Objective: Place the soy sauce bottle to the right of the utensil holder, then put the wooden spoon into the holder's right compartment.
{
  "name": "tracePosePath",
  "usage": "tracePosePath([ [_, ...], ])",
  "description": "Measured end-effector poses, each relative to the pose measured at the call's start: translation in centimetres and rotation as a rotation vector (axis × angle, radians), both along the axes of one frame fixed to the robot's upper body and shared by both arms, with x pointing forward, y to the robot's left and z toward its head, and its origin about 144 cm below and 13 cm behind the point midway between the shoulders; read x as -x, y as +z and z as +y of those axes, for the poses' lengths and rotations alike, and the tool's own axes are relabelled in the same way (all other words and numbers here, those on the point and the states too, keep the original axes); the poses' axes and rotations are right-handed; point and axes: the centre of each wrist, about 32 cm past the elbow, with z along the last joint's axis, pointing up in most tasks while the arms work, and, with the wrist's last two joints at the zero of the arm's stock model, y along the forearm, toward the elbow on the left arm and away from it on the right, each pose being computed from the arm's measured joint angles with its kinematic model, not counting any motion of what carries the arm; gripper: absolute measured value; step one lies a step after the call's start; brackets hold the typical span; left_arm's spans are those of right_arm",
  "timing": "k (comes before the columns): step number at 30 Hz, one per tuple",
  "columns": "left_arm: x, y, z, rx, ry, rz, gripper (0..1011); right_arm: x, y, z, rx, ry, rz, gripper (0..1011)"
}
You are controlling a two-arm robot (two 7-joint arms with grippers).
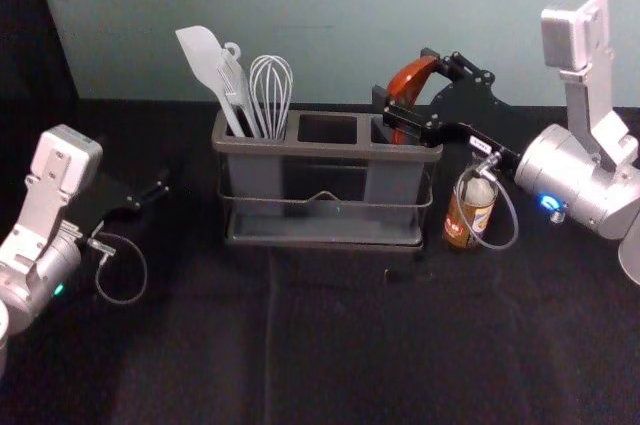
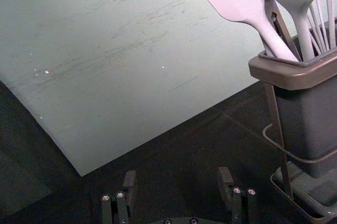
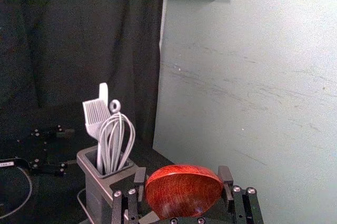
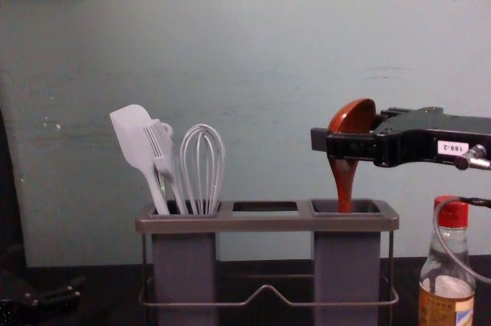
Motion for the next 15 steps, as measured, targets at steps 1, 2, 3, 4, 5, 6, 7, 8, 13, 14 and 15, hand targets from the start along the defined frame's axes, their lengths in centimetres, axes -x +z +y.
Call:
tracePosePath([
  [1,0.0,0.0,0.0,0.0,0.0,0.0,1005,-0.02,-0.15,-0.04,0.0,-0.002,0.0,841],
  [2,0.0,0.0,0.0,0.0,0.0,0.0,1005,-0.03,-0.24,-0.05,0.0,-0.004,0.001,841],
  [3,0.0,0.0,0.0,0.0,0.0,0.0,1005,-0.04,-0.33,-0.05,0.001,-0.005,0.001,841],
  [4,0.0,0.0,0.0,0.0,0.0,0.0,1005,-0.06,-0.51,-0.04,0.003,-0.006,0.004,841],
  [5,0.0,0.0,0.0,0.0,0.0,0.0,1005,-0.08,-0.6,-0.04,0.004,-0.008,0.005,841],
  [6,0.0,0.0,0.0,0.0,0.0,0.0,1005,-0.11,-0.74,-0.03,0.005,-0.01,0.007,842],
  [7,0.0,0.0,0.0,0.0,0.0,0.0,1005,-0.14,-0.81,-0.02,0.006,-0.01,0.008,841],
  [8,0.0,0.0,0.0,0.0,0.0,0.0,1005,-0.2,-0.94,-0.02,0.008,-0.011,0.01,841],
  [13,0.0,0.0,0.0,0.0,0.0,0.0,1005,-0.32,-1.09,0.0,0.013,-0.014,0.013,842],
  [14,0.0,0.0,0.0,0.0,0.0,0.0,1005,-0.34,-1.1,0.02,0.015,-0.013,0.013,841],
  [15,0.0,0.0,0.0,0.0,0.0,0.0,1005,-0.36,-1.1,0.03,0.016,-0.013,0.014,841],
])
